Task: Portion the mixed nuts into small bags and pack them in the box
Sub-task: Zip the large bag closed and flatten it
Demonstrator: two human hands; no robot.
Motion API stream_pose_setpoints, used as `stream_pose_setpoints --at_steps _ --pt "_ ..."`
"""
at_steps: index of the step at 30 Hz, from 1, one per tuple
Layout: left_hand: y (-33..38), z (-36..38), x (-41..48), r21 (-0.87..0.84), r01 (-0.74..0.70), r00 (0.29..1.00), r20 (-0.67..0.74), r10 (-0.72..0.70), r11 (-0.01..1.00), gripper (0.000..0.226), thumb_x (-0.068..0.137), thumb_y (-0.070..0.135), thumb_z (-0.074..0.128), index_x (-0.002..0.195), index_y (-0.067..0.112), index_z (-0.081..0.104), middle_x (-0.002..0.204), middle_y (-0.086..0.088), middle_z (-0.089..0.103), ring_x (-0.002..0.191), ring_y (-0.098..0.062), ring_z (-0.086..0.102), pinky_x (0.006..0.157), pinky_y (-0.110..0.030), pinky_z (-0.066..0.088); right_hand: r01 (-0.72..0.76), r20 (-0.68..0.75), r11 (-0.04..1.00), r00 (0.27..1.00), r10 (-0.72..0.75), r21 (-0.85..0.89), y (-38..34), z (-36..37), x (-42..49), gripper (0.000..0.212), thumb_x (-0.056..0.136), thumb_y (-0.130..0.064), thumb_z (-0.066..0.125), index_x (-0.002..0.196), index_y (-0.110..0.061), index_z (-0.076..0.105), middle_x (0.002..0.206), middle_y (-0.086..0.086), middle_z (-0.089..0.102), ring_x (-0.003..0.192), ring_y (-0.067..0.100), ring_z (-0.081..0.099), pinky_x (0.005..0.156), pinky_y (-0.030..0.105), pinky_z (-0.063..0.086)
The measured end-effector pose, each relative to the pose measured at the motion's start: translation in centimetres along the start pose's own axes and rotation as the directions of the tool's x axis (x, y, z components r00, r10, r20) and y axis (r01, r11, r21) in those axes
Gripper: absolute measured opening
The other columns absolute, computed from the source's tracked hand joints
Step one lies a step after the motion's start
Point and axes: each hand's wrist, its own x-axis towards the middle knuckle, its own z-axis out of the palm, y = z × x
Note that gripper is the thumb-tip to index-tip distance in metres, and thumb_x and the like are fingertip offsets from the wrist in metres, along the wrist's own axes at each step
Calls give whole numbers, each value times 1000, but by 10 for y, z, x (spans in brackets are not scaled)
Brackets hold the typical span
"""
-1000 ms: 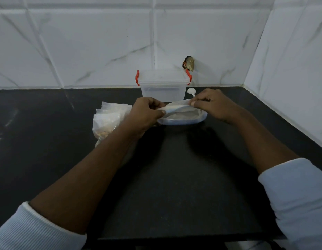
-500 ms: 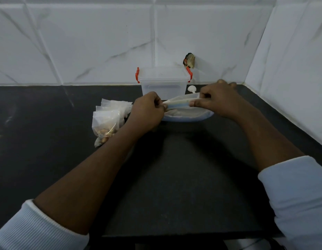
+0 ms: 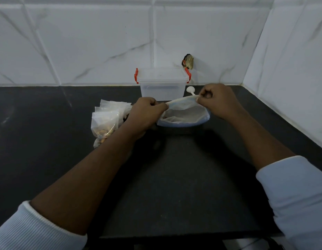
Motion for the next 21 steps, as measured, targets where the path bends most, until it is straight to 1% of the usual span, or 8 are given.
stream_pose_setpoints --at_steps 3,5,7,9,11,13,17,21 --pt "3 -3 0 -151 176 970 195 -145 973 19 94 24 66 102 8 72 102 -10 73 88 -22 66 69 -31 54 -47 -50 995 998 43 -83 -5 6 2 13 89 -26 72 89 -14 75 72 -2 64 65 11 56 57 22 35" --pt "1 -6 2 -229 207 954 261 -145 951 12 92 11 68 103 8 73 110 -12 75 96 -23 69 72 -30 56 -104 -24 991 994 102 -79 -7 5 0 16 92 -29 70 87 -14 75 75 -1 68 64 14 60 54 22 38" --pt "-1 -8 2 -332 202 959 258 -118 921 18 90 -1 69 106 6 73 111 -12 75 102 -24 72 84 -36 62 -216 84 971 975 208 103 -6 1 -1 16 94 -24 68 87 -12 74 76 3 71 54 13 61 48 23 47" --pt "-1 -10 2 -451 198 971 210 -112 870 25 87 -4 72 111 2 71 109 -12 76 102 -27 74 88 -42 62 -345 265 872 928 261 348 -5 -4 -3 12 95 -14 65 96 -8 76 84 9 73 62 16 63 54 27 53" --pt "-2 -10 2 -536 186 980 163 -116 823 27 85 -3 76 111 -1 70 105 -14 77 98 -27 76 85 -42 63 -425 413 748 884 221 509 -2 -8 -2 19 92 -2 63 107 -4 74 90 12 72 73 19 63 66 32 55" --pt "-4 -9 2 -588 176 984 137 -117 790 29 83 0 79 111 -3 69 104 -17 77 92 -27 77 81 -41 64 -449 472 673 866 166 588 0 -10 -1 26 91 5 62 115 2 70 94 13 71 76 19 65 70 33 57" --pt "0 -9 -2 -677 217 974 195 -113 703 39 83 12 80 116 -6 68 104 -20 75 80 -24 72 73 -35 64 -451 439 665 876 200 596 0 -7 -1 26 88 7 65 112 2 70 87 9 74 67 15 61 53 26 50" --pt "5 -10 -5 -755 311 947 295 -124 578 30 93 11 70 120 -2 67 115 -19 74 97 -25 73 82 -36 64 -478 340 679 877 339 558 -3 -3 0 20 85 4 67 104 -1 72 85 13 71 50 9 51 38 20 35"
